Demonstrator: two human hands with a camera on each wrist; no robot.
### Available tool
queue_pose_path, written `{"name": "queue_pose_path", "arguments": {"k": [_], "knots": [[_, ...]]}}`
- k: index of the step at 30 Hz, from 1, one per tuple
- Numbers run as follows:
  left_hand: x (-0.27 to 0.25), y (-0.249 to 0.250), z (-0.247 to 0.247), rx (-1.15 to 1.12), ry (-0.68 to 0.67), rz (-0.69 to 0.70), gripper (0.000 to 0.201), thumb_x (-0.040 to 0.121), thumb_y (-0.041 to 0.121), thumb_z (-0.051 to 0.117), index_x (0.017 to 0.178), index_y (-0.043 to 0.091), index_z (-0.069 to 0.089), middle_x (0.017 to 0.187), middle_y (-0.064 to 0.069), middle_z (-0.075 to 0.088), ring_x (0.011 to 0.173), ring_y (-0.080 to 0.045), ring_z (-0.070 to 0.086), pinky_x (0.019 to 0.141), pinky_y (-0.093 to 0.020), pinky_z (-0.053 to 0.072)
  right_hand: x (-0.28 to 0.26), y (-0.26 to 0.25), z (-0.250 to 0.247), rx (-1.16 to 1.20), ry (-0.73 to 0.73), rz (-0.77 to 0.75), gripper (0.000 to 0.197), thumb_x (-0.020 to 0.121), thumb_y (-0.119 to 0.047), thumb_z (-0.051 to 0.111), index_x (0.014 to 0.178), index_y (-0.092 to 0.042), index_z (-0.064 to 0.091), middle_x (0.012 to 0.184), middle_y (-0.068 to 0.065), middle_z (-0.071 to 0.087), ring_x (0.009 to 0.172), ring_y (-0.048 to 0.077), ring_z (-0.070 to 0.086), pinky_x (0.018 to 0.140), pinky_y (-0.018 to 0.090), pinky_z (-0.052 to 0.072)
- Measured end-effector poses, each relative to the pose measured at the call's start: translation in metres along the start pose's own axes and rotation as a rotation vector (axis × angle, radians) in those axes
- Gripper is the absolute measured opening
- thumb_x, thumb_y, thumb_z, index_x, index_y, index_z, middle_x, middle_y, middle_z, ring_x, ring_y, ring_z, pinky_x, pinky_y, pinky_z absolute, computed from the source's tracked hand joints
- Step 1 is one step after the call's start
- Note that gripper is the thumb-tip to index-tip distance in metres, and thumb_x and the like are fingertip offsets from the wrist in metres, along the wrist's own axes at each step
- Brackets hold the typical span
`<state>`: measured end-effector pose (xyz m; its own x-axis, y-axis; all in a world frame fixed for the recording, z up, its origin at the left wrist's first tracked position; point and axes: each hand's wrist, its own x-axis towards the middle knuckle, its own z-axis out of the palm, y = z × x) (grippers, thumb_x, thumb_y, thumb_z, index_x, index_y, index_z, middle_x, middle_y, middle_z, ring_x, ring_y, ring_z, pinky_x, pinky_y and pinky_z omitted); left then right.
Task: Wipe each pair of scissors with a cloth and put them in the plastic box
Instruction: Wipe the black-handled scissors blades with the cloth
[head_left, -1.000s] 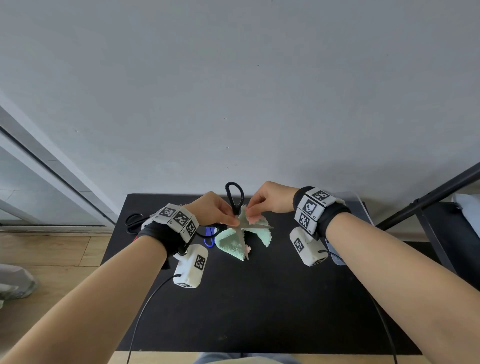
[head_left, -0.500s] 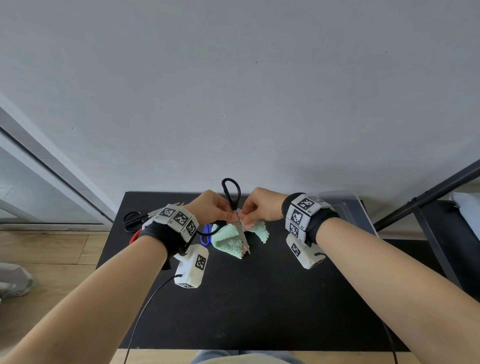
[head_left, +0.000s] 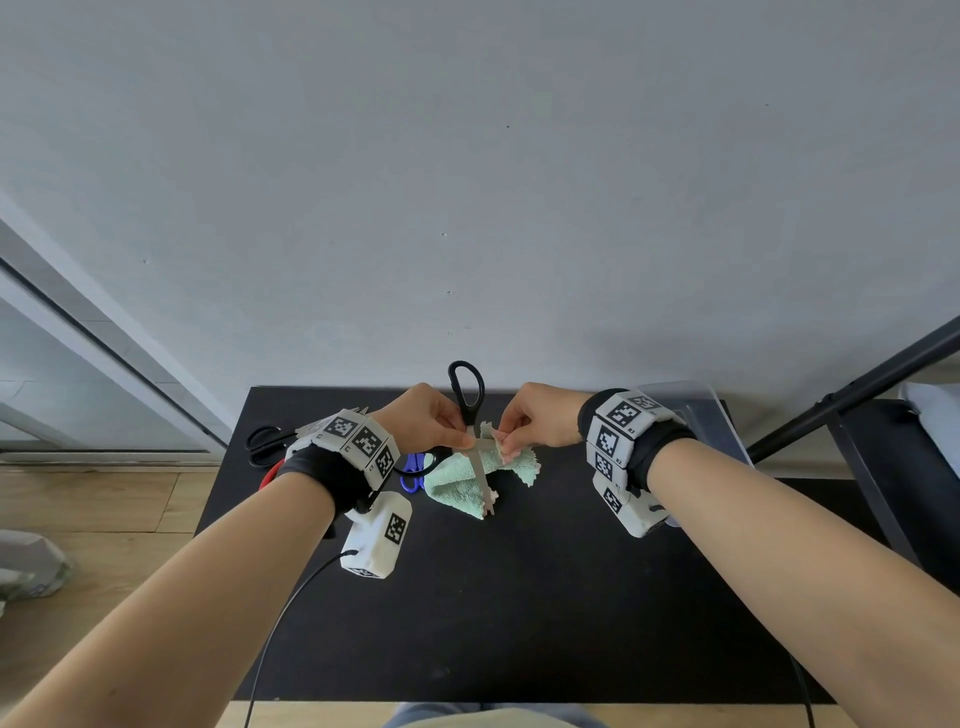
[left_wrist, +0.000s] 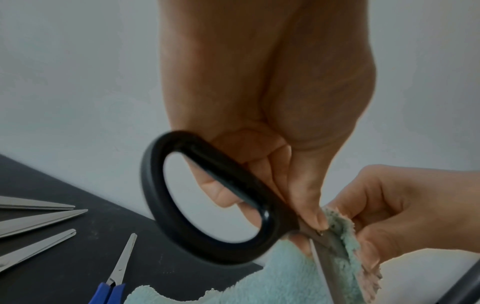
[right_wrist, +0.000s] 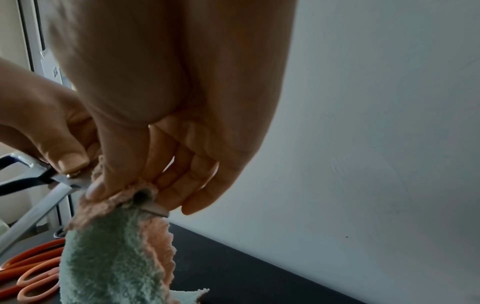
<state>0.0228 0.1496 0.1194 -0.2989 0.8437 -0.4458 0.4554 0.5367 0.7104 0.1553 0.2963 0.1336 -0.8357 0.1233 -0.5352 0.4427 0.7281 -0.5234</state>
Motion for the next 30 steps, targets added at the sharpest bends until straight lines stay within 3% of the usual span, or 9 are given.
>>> {"name": "queue_pose_path", "arguments": {"k": [5, 9, 12, 18, 25, 30], "knots": [[0.000, 0.002, -0.001, 0.017, -0.006, 0.012, 0.012, 0.081, 0.019, 0.074, 0.080, 0.007, 0.074, 0.075, -0.006, 0.063, 0.069, -0.014, 0.051, 0.065, -0.020, 0.041, -0.001, 0.001, -0.001, -0.018, -0.012, 0.006, 0.026, 0.085, -0.026, 0.069, 0.101, -0.007, 0.072, 0.080, 0.002, 0.061, 0.071, 0.013, 0.049, 0.065, 0.025, 0.038], [0.000, 0.001, -0.001, 0.033, -0.007, 0.020, 0.014, 0.082, 0.018, 0.073, 0.082, 0.004, 0.074, 0.071, -0.002, 0.062, 0.064, -0.009, 0.050, 0.057, -0.009, 0.039, -0.002, 0.002, -0.001, -0.026, -0.012, 0.008, 0.025, 0.084, -0.027, 0.070, 0.101, -0.009, 0.073, 0.076, -0.002, 0.060, 0.071, 0.013, 0.049, 0.061, 0.023, 0.037], [-0.002, 0.001, -0.001, 0.044, -0.011, 0.021, 0.012, 0.082, 0.019, 0.072, 0.080, 0.007, 0.074, 0.069, 0.000, 0.061, 0.062, -0.007, 0.049, 0.056, -0.008, 0.038, -0.001, 0.003, -0.001, -0.032, -0.017, 0.010, 0.026, 0.084, -0.028, 0.070, 0.102, -0.010, 0.073, 0.071, -0.007, 0.057, 0.069, 0.011, 0.048, 0.060, 0.021, 0.037], [-0.003, 0.000, 0.001, 0.051, -0.049, 0.010, 0.016, 0.082, 0.021, 0.072, 0.085, 0.006, 0.076, 0.077, -0.003, 0.065, 0.072, -0.010, 0.054, 0.078, -0.027, 0.047, -0.002, 0.007, 0.001, -0.056, -0.045, 0.012, 0.028, 0.083, -0.031, 0.071, 0.104, -0.012, 0.072, 0.070, -0.012, 0.057, 0.061, 0.005, 0.046, 0.057, 0.016, 0.034], [-0.004, -0.002, 0.002, 0.047, -0.060, 0.006, 0.013, 0.081, 0.021, 0.073, 0.085, 0.009, 0.076, 0.080, -0.004, 0.068, 0.075, -0.011, 0.057, 0.086, -0.033, 0.051, -0.002, 0.012, 0.002, -0.076, -0.075, 0.020, 0.030, 0.081, -0.032, 0.072, 0.101, -0.009, 0.074, 0.082, -0.001, 0.064, 0.060, 0.005, 0.046, 0.051, 0.012, 0.032], [-0.007, 0.000, 0.000, 0.048, -0.067, 0.003, 0.017, 0.082, 0.022, 0.072, 0.086, 0.007, 0.076, 0.079, -0.004, 0.065, 0.073, -0.010, 0.053, 0.078, -0.027, 0.047, -0.001, 0.015, 0.001, -0.065, -0.080, 0.038, 0.029, 0.083, -0.032, 0.071, 0.101, -0.010, 0.073, 0.096, 0.006, 0.072, 0.076, 0.011, 0.056, 0.066, 0.021, 0.041]]}}
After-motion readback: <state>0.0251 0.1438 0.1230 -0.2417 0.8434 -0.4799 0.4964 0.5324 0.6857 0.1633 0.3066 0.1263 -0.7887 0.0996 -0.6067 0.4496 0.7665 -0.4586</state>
